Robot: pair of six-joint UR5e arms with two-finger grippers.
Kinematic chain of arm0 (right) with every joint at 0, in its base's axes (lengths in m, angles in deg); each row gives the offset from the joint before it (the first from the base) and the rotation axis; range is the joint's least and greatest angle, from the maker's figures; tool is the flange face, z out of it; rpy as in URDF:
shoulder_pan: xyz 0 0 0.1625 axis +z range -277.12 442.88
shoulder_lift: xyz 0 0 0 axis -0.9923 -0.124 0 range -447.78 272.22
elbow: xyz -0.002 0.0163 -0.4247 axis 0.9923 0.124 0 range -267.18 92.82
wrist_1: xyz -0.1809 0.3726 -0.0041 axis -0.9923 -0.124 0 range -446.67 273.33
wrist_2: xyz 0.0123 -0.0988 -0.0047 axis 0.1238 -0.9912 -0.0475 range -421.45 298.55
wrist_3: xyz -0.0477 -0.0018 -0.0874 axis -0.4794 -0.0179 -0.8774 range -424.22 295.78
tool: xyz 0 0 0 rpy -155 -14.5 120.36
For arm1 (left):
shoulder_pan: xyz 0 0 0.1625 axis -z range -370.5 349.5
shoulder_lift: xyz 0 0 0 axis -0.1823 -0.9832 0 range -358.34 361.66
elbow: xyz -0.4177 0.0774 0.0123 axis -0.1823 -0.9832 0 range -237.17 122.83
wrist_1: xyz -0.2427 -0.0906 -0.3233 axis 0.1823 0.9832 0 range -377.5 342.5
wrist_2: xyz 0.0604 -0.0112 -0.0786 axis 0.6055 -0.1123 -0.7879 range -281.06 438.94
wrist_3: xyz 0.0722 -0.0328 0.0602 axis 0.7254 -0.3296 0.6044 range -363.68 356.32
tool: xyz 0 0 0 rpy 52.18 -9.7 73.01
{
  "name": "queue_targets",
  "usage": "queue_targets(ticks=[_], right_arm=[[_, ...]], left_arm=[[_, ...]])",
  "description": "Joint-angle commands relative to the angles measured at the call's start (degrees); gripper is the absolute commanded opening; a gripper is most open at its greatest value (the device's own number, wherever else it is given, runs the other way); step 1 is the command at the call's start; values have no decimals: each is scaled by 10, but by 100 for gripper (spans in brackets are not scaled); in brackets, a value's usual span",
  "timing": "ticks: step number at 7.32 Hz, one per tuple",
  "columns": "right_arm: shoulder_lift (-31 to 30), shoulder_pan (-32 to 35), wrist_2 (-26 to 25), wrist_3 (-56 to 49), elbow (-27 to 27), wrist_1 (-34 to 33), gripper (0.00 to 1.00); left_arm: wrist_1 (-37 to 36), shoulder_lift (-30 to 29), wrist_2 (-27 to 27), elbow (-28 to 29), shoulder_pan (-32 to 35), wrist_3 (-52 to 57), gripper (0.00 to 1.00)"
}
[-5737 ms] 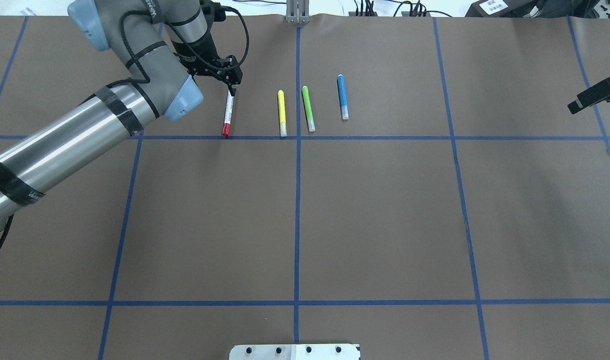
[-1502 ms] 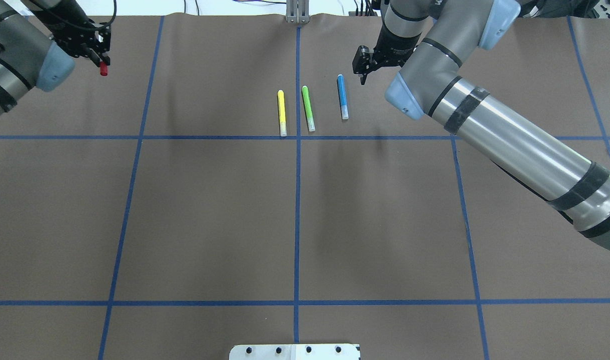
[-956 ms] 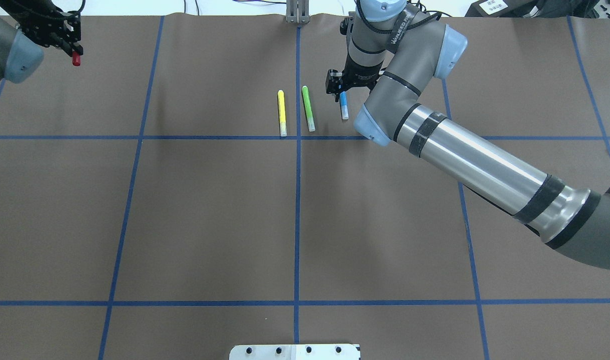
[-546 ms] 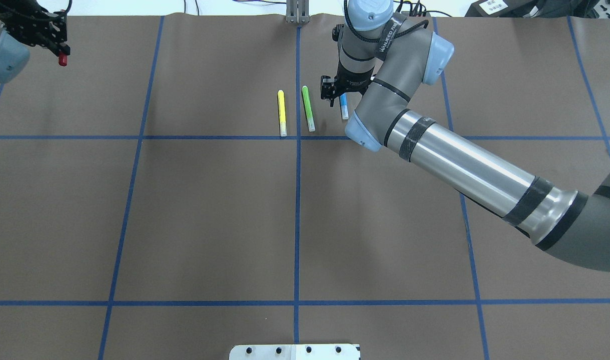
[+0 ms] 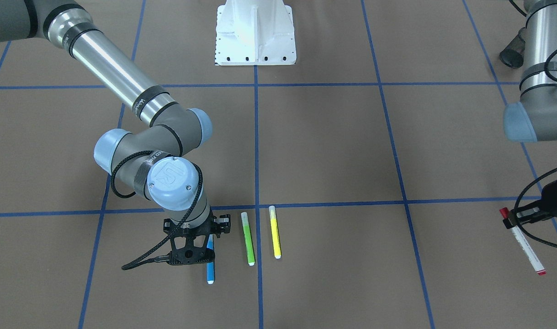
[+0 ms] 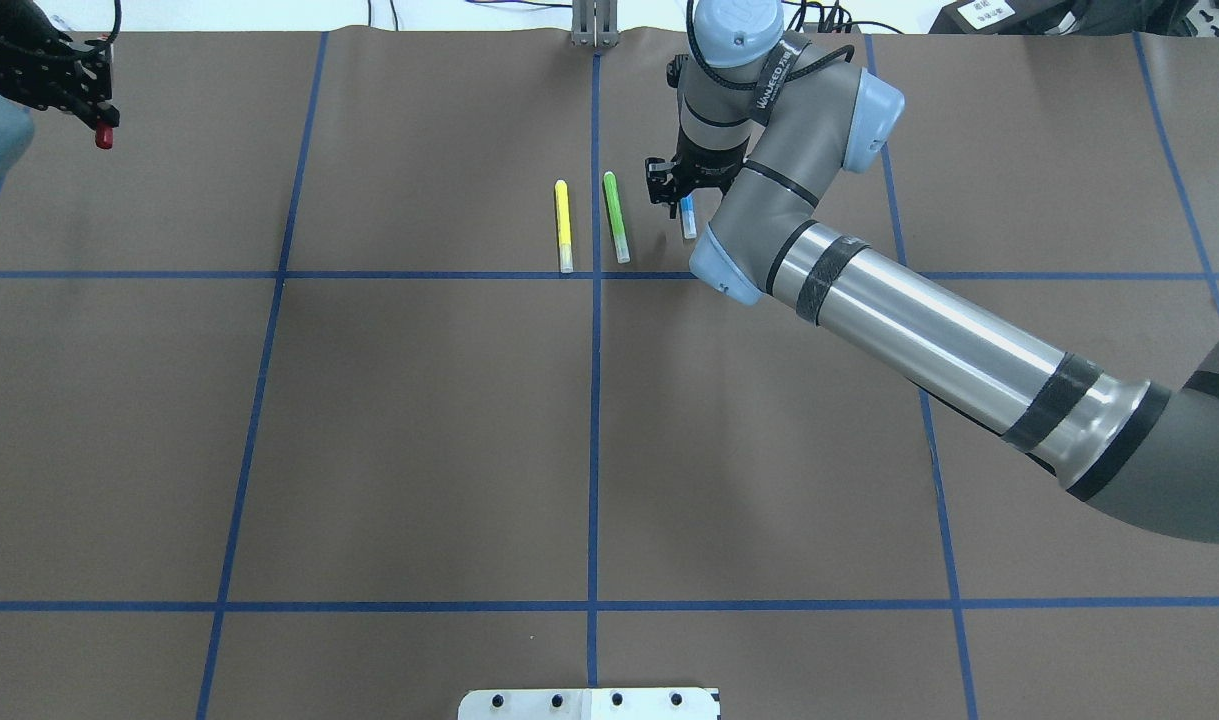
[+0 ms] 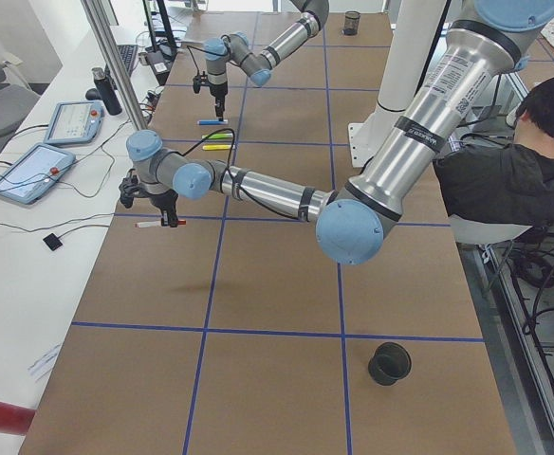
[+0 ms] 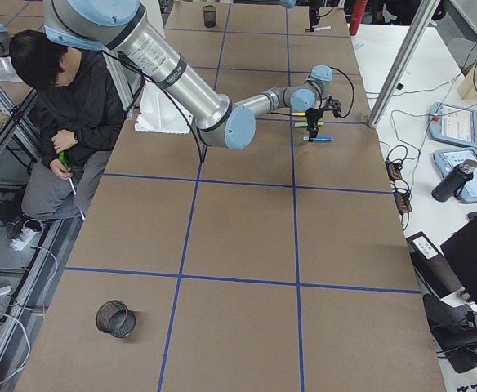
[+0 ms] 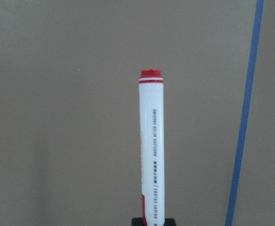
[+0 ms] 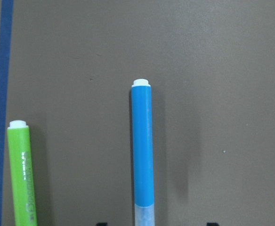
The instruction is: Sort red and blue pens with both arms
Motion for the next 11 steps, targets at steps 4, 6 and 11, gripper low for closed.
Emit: queue_targets(ticks=[4, 6, 11], right_arm=[[-1, -9, -16, -3, 8, 0, 64], [-2, -16, -19, -3, 15, 0, 63], [-1, -17, -22, -2, 17, 5, 18]], left_arm=[[-117, 77, 3, -121, 12, 59, 0], [-118, 94, 3, -137, 13, 59, 0], [-118, 111, 3, -148, 23, 83, 0]])
